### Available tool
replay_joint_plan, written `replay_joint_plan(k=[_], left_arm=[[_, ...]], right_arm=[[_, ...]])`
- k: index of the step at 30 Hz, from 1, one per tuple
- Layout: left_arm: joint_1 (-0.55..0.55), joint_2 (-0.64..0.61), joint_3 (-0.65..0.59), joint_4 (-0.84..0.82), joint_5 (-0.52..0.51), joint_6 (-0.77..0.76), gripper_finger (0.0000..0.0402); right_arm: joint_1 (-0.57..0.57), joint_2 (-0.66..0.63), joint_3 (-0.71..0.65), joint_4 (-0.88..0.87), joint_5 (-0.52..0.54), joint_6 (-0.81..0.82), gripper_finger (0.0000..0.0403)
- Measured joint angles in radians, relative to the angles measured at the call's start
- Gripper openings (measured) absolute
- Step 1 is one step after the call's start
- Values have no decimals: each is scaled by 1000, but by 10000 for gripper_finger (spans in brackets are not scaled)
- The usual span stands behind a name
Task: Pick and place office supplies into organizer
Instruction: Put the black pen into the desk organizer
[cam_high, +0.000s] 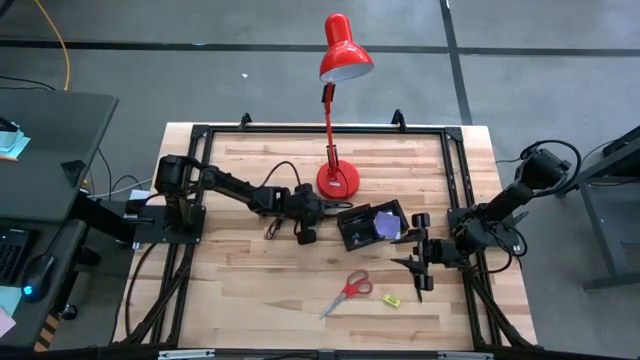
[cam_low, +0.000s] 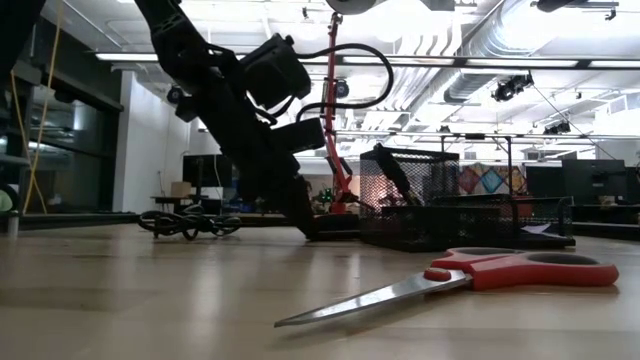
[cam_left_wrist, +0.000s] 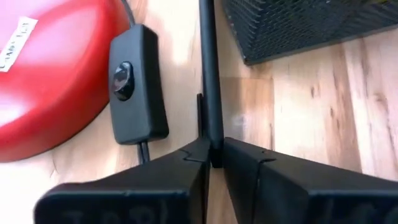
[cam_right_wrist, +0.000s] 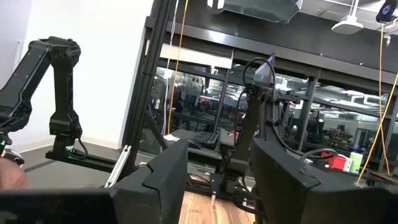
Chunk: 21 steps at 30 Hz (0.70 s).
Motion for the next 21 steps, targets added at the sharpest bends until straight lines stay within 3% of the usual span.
replay_joint_plan(k=[11,21], left_arm=[[-11,-38,-4,-68,-169,-28,2],[-36,-124,-8,-241,-129,-45,1]], right_arm=[[0,0,0,-25,1,23,168],[-1,0,0,-39,8,38,164]])
